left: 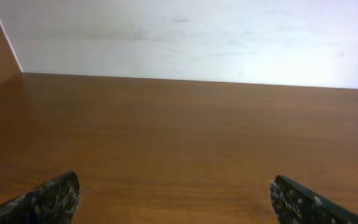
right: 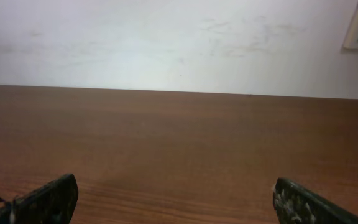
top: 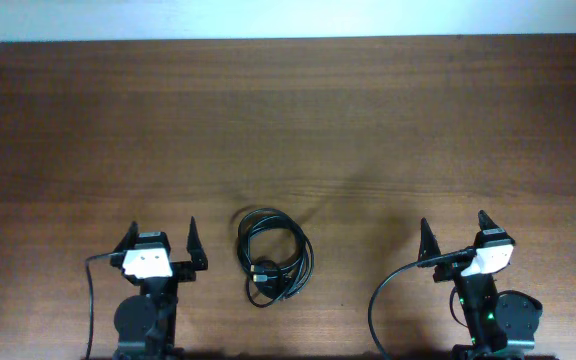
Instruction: Untangle cables
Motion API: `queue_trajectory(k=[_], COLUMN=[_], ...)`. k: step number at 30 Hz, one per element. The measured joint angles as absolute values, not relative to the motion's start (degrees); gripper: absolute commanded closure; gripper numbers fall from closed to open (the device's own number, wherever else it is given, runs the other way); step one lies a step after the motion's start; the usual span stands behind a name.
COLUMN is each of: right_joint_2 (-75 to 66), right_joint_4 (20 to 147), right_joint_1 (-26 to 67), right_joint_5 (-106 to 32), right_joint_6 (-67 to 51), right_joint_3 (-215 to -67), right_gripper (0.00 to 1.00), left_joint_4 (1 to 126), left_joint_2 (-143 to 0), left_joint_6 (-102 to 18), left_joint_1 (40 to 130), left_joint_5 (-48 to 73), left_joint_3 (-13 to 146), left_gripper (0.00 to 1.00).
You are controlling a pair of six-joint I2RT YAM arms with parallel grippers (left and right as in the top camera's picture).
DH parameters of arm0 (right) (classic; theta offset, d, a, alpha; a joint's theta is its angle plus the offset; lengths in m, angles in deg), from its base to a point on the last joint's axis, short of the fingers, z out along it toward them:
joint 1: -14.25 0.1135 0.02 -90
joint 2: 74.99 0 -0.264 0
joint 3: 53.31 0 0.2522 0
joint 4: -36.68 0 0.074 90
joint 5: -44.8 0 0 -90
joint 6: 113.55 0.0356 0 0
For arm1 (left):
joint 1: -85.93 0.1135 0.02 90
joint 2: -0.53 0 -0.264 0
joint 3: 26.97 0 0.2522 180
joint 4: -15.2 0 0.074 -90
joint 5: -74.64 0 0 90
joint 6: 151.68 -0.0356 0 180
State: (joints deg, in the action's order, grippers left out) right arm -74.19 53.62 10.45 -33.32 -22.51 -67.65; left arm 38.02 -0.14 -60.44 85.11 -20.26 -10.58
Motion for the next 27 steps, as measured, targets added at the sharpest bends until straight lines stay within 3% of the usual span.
queue_trajectory(k=[10,22,27], right_joint_2=[-74.19,-74.19,-74.19], right_joint_4=[53.64,53.64,53.62], right_joint_1=[10.45,10.45,10.45], right_joint_5=[-33.32,-33.32,-33.32], right_joint_6=[-22.47,-22.49,-22.47], right_joint_3=[-67.65,-67.65,-67.65], right_gripper=[0.01,0.01,0.01], left_joint_4=[52.40,59.75,60.88], left_joint_2=[-0.10,-0.16,-2.06], left_joint_6=[-60.60,-60.62,-60.62], left_joint_1=[85.11,85.11,85.11], left_joint_5=[-17.29,-15.34,-6.67], left_joint_3=[-3.41,1.27,2.82], left_gripper=[0.01,0.01,0.01])
